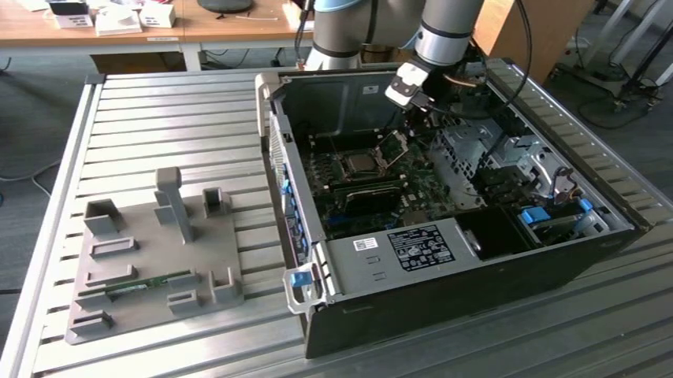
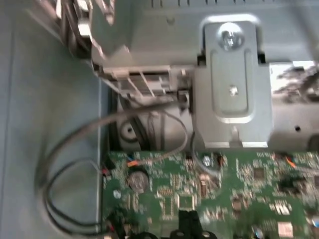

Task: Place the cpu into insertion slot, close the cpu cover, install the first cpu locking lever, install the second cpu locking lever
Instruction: 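Close the cpu cover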

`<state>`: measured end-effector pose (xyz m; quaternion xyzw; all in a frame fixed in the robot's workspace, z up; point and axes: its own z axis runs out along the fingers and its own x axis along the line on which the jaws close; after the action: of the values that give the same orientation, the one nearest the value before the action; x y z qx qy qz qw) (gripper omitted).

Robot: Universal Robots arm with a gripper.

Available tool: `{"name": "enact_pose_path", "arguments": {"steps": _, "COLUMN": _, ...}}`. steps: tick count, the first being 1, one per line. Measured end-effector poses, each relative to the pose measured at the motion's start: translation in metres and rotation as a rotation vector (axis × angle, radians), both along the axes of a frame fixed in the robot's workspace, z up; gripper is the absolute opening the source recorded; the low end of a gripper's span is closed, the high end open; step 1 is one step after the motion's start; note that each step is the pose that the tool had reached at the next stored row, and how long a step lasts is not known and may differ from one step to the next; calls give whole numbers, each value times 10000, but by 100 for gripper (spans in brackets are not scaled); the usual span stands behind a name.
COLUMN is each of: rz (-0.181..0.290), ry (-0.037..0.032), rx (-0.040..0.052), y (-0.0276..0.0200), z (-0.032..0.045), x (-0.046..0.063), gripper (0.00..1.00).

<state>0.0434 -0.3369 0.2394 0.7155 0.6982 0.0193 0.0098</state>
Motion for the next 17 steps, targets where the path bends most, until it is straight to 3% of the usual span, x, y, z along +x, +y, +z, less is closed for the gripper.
{"name": "enact_pose_path", "arguments": {"steps": 13, "rz": -1, "ry": -83, "rx": 7, "y": 0, "z": -6, "x": -510, "gripper": 11}}
{"name": "enact_pose_path", "arguments": {"steps": 17, "rz": 0, "ry": -86, "rx": 8, "y": 0, "z": -7, "x": -539, "gripper": 11}}
